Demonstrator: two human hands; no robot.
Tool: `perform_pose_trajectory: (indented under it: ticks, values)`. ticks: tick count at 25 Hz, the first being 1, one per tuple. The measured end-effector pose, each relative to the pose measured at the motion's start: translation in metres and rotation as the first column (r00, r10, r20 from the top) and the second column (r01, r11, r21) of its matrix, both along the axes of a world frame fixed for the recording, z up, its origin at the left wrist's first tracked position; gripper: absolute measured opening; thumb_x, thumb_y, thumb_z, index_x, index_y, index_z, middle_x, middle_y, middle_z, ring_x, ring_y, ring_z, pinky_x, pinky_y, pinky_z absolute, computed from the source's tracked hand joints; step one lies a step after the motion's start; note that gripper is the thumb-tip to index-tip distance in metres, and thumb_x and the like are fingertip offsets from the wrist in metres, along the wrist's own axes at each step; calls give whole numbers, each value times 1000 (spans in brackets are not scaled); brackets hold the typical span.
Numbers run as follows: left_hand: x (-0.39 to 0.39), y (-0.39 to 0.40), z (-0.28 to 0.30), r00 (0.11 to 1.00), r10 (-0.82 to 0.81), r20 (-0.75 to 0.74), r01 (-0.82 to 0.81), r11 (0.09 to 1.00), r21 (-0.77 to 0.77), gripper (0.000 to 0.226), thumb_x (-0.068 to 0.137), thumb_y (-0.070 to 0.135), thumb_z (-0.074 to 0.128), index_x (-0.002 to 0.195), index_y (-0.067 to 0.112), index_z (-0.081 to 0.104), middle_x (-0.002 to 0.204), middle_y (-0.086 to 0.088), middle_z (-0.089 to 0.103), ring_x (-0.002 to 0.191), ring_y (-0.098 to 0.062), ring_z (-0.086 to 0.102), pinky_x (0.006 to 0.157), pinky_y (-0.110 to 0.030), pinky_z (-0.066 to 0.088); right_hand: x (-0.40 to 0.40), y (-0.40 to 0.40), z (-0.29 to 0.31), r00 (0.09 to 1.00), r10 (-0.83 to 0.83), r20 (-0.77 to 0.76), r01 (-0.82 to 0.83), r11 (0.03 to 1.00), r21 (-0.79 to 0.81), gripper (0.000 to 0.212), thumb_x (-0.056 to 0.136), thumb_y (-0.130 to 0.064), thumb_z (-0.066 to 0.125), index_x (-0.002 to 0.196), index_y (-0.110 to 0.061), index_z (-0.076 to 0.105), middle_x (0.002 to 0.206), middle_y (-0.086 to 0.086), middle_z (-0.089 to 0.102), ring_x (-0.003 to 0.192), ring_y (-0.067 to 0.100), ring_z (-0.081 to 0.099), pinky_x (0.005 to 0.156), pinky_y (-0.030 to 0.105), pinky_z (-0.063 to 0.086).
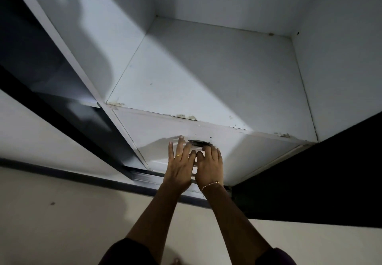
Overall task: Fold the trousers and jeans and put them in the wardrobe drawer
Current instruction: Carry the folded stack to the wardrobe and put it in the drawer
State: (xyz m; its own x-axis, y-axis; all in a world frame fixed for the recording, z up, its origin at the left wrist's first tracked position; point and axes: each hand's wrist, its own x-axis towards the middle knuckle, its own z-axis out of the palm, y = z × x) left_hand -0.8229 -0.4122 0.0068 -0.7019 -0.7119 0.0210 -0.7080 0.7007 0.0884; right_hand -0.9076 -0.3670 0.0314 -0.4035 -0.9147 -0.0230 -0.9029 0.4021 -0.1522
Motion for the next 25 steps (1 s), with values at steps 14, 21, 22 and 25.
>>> perform_pose_trajectory:
  ticks: [14, 21, 22, 25]
  values:
    - [11, 38, -13, 994, 26, -102, -39, 991, -126, 68, 82, 40, 58, 139, 5, 41, 154, -18, 18, 145, -30, 3, 116, -47, 0, 14, 32, 15, 993, 116, 24, -119, 968, 223, 47, 97, -13, 35, 142, -7, 25, 152, 19, 19, 145, 29, 4, 118, 41, 1]
    - [57, 109, -15, 997, 73, -15, -75, 987, -144, 61, 79, 46, 57, 129, 13, 49, 153, -21, 21, 140, -37, 23, 110, -56, 20, 58, 99, 16, 980, 191, 56, -199, 940, 278, 49, 98, -16, 34, 142, 0, 22, 150, 27, 18, 144, 36, 5, 117, 46, 1]
    - [68, 124, -17, 997, 73, -16, -75, 986, -151, 62, 77, 45, 60, 129, 14, 47, 153, -20, 19, 140, -37, 22, 111, -57, 19, 68, 113, 17, 977, 199, 72, -211, 940, 267, 49, 98, -15, 34, 142, 2, 21, 149, 28, 19, 143, 38, 5, 117, 46, 1]
    - [91, 171, -12, 993, 93, -66, -107, 961, -254, 54, 80, 41, 51, 126, 13, 43, 149, -19, 20, 139, -36, 25, 107, -54, 20, 92, 153, 23, 966, 227, 122, -252, 930, 267, 49, 99, -13, 30, 143, 4, 16, 149, 29, 18, 143, 38, 4, 117, 45, 2]
